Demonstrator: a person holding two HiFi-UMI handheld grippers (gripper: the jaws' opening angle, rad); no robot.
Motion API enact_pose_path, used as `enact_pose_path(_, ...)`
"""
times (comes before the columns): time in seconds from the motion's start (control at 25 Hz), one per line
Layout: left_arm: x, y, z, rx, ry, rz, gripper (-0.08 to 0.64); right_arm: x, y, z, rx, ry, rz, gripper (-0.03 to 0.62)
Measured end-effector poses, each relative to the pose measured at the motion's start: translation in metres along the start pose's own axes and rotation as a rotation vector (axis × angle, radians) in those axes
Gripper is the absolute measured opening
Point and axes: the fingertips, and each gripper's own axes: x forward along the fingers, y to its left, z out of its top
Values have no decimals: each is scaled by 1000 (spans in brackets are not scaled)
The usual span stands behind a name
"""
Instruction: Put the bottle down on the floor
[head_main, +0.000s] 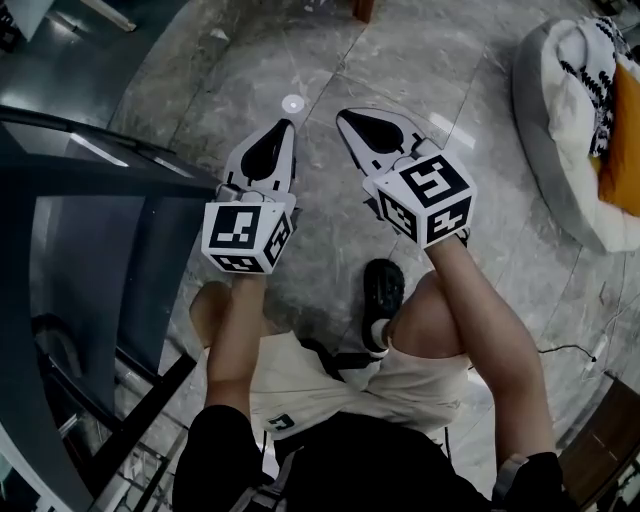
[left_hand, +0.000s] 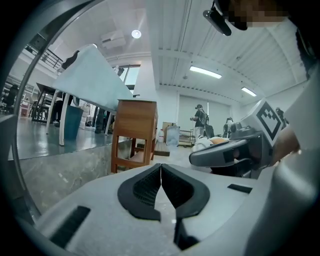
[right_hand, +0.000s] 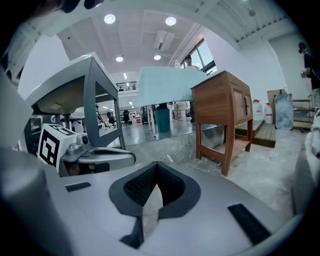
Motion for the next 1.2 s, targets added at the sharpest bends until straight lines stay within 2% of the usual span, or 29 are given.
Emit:
enact_pose_path(0.12, 4, 0, 0, 2, -12, -15, 19, 2, 2, 5, 9, -9, 11, 5)
enact_pose_path(0.32, 10, -2, 6, 48, -37, -42, 18, 10, 1, 4, 36, -6, 17, 5)
enact_pose_path(0.56, 3, 3, 21, -4, -30, -3, 18, 20, 8, -7, 66, 16, 15, 5)
enact_pose_path(0.68, 0, -5, 37, 1, -18, -7, 18, 21, 11, -10, 68, 21, 19, 5)
enact_pose_path(0.88, -15, -25, 83, 31, 10, -27, 18, -2, 11, -12, 33, 59, -44, 5)
enact_pose_path(0.96, -23, -32, 107, 34, 22, -27, 18, -21, 9, -2, 54, 78, -68, 5)
enact_pose_path(1.08, -34, -42, 151, 12, 39, -30, 18, -55, 13, 33, 65, 102, -73, 3)
enact_pose_path(1.2, -48, -52, 200, -10, 63, -25, 18, -88, 22, 86, 68, 98, -73, 5)
